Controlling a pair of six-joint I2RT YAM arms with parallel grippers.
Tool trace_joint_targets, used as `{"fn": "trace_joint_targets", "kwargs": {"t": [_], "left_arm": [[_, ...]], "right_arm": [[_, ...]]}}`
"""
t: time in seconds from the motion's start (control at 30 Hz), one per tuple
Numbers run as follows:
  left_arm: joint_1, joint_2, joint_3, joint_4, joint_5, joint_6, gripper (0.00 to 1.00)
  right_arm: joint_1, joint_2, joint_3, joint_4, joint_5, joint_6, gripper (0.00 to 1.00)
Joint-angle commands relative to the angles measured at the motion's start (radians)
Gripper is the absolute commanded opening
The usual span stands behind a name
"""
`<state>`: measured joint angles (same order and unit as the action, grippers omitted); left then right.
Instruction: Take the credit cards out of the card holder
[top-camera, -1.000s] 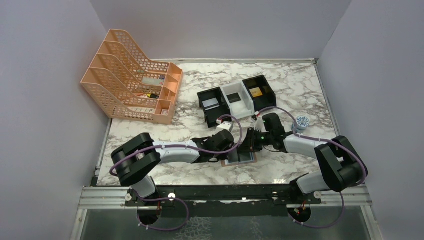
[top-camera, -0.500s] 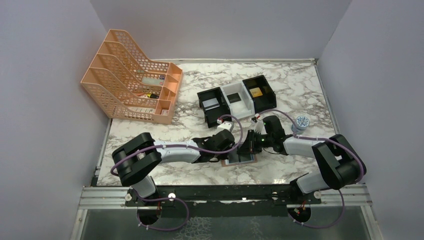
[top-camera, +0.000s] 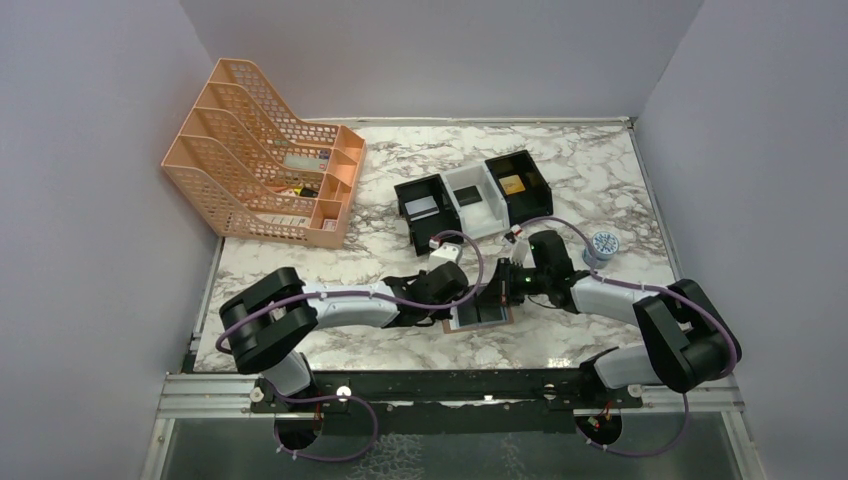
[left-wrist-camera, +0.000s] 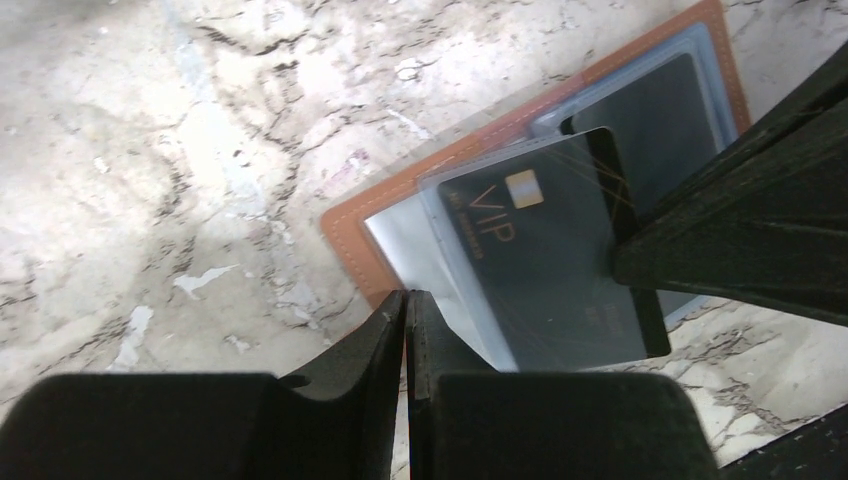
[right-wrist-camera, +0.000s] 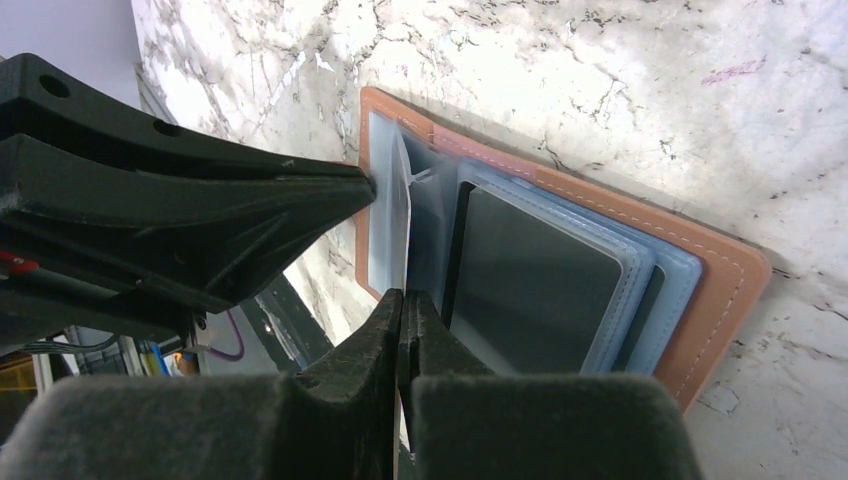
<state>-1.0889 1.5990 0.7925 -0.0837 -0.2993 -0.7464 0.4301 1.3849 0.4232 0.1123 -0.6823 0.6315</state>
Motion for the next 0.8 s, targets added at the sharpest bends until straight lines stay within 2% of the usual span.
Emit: {"fn": "trace_joint_targets", "kwargs": {"t": [0.0,0.13,0.2,0.33,0.47,0.77], "left_arm": [[0.002,-0.049,-0.036,-0.091,-0.060,-0.005,0.10],[0.001,-0.093,-0.042,-0.032,-0.021,0.016,0.20],[0.001,-0.109,-0.047,0.019,0.023,0.025,0.28],[0.003,-0.099,-0.066,0.195,0.193,-0.020,0.35],[0.001,-0.051,-0.079,0.287,0.283,-0.054,0.35],[0.003,-0.036,-0.089,0.166,0.201,-0.048,0.24]], "right_arm": [[-0.002,0.001,-0.011,-0.007,0.005,0.006,0.02],[-0.002,0.029,-0.029,0.051,-0.012,0.046,0.02],[-0.002,0.045,-0.046,0.106,-0.025,0.080,0.02],[-0.002,0.095,-0.045,0.152,-0.036,0.108,0.02],[-0.002,0.124,-0.037,0.168,-0.048,0.111,0.02],[-0.002,0.064,-0.048,0.121,0.002,0.105,0.04]]}}
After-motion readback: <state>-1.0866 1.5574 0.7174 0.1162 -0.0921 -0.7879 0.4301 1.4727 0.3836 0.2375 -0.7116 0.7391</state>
